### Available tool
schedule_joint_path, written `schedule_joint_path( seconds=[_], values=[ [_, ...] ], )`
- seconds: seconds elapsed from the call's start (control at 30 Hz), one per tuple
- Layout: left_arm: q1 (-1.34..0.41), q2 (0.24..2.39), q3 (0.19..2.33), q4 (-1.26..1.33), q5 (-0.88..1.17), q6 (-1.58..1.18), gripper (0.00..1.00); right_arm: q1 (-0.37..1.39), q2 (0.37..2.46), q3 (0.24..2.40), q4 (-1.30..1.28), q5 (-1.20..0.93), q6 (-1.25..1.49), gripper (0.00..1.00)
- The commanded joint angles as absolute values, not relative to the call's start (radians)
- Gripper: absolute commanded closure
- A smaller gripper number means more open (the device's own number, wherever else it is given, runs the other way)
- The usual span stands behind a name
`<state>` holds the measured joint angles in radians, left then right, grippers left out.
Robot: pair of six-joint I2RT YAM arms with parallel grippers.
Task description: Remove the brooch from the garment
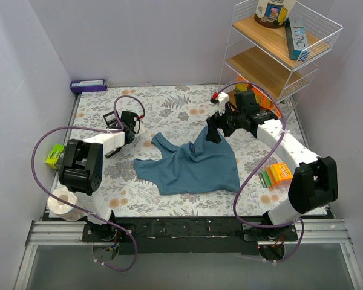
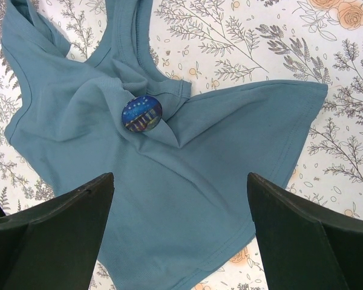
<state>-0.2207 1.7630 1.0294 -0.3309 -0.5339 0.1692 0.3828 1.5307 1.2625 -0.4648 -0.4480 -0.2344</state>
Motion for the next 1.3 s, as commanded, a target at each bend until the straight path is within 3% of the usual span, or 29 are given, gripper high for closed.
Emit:
schedule_joint_path(
  seconds=[0.0,1.27],
  values=[
    [-0.215,1.761,1.068,-0.316,-0.564,0.192,1.00,0.385,1.545,1.312,-0.436,-0.463,-0.235,0.03],
    [-0.212,1.816,1.020,-0.357,-0.604,0.229,1.00,0.385,1.569,1.325,-0.446,-0.483,-0.241,0.03]
  ],
)
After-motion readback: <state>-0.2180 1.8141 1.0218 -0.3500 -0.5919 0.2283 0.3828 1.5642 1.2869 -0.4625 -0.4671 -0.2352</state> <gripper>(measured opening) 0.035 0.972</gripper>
